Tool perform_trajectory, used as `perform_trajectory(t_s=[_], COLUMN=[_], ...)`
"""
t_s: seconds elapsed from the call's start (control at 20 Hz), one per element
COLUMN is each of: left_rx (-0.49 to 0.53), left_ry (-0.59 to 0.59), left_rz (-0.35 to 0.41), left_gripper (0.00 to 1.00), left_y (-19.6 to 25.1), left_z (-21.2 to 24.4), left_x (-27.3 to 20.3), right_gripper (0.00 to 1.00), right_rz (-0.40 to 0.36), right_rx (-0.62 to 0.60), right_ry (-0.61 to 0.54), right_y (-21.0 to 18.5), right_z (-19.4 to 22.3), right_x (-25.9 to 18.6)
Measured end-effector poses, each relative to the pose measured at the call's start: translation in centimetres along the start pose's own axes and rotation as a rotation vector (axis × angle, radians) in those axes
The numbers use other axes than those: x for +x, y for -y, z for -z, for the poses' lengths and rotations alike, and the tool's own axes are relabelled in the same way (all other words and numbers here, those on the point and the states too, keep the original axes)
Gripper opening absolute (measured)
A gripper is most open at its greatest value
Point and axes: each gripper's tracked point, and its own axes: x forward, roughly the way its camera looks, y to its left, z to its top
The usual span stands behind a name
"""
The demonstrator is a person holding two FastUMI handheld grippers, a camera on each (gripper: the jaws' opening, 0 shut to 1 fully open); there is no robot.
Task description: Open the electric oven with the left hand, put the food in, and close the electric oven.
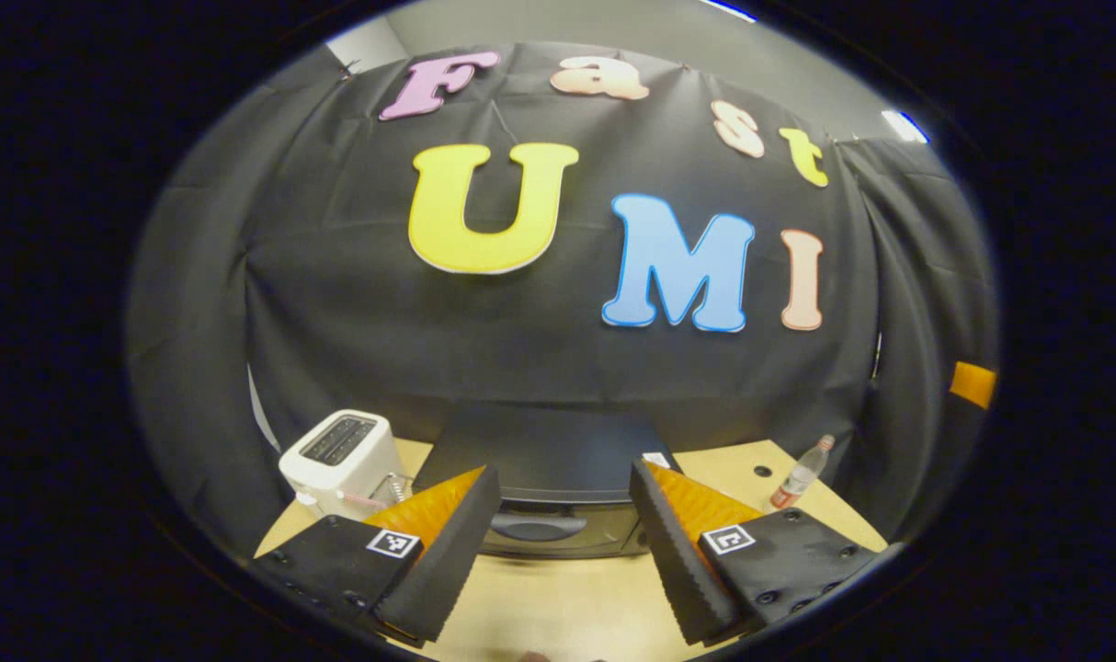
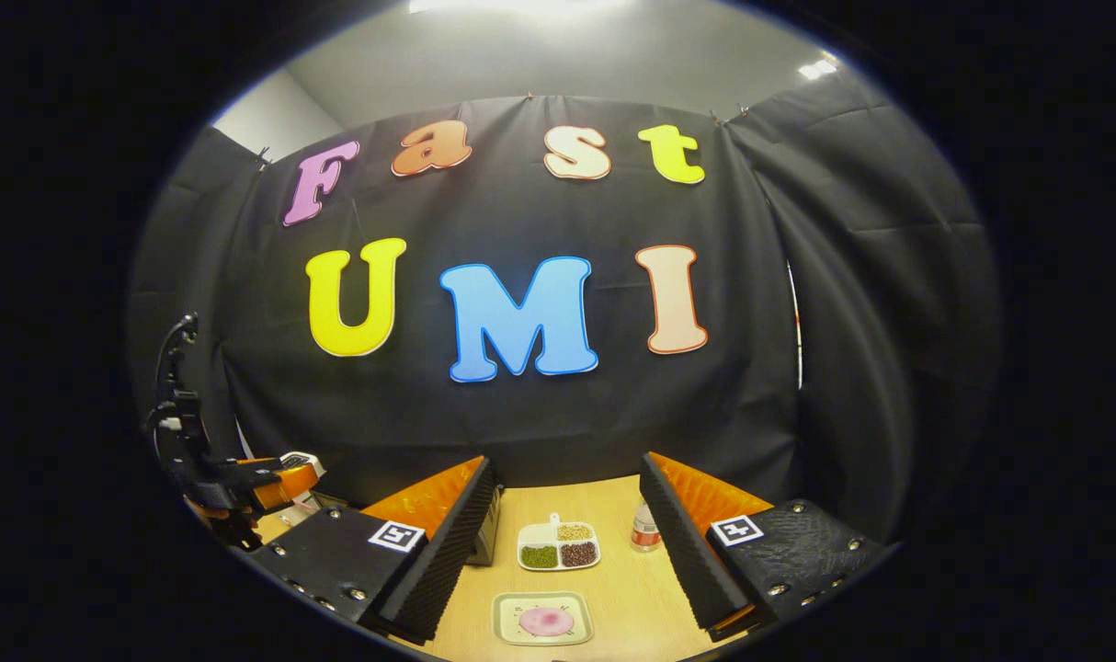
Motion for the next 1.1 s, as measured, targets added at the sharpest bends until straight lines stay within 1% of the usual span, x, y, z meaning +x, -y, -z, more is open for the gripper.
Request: perform_trajectory(t_s=[0.05, 0.1, 0.15, 0.25, 0.4, 0.45, 0.55, 0.65, 0.75, 0.95, 1.1], left_rx=[0.001, -0.001, 0.003, 0.019, 0.042, 0.052, 0.046, 0.045, 0.056, 0.14, 0.108], left_ry=[-0.026, -0.056, -0.071, -0.104, -0.137, -0.148, -0.177, -0.198, -0.228, -0.21, -0.229], left_rz=[0.0, 0.0, 0.002, 0.0, 0.006, 0.004, -0.003, -0.008, -0.016, -0.041, -0.054], left_gripper=[0.98, 0.94, 0.96, 0.96, 0.96, 0.98, 0.96, 0.98, 0.96, 0.96, 0.95], left_y=[-0.2, -0.5, -0.7, -0.9, -0.8, -1.1, -1.5, -1.9, -2.3, -2.4, -2.3], left_z=[1.3, 2.5, 3.3, 4.8, 6.2, 6.7, 7.8, 8.7, 9.8, 9.7, 10.0], left_x=[1.5, 2.6, 3.8, 6.1, 8.2, 8.8, 9.9, 10.7, 11.2, 11.6, 11.5], right_gripper=[0.98, 0.98, 0.98, 0.98, 0.98, 0.98, 0.97, 0.98, 0.98, 0.98, 0.98], right_rz=[0.011, 0.022, 0.031, 0.039, 0.055, 0.064, 0.081, 0.099, 0.111, 0.105, 0.079], right_rx=[-0.006, -0.013, -0.022, -0.027, -0.025, -0.022, -0.017, -0.012, -0.006, 0.012, 0.001], right_ry=[-0.007, -0.015, -0.023, -0.039, -0.052, -0.055, -0.063, -0.068, -0.076, -0.09, -0.094], right_y=[0.2, 0.5, 0.7, 0.7, 1.0, 1.2, 1.8, 2.4, 2.8, 2.2, 1.2], right_z=[0.2, 0.5, 0.8, 1.3, 1.8, 1.8, 2.1, 2.3, 2.6, 3.1, 3.3], right_x=[0.2, 0.2, 0.3, 0.4, 0.4, 0.4, 0.2, 0.2, 0.1, 0.3, 0.4])
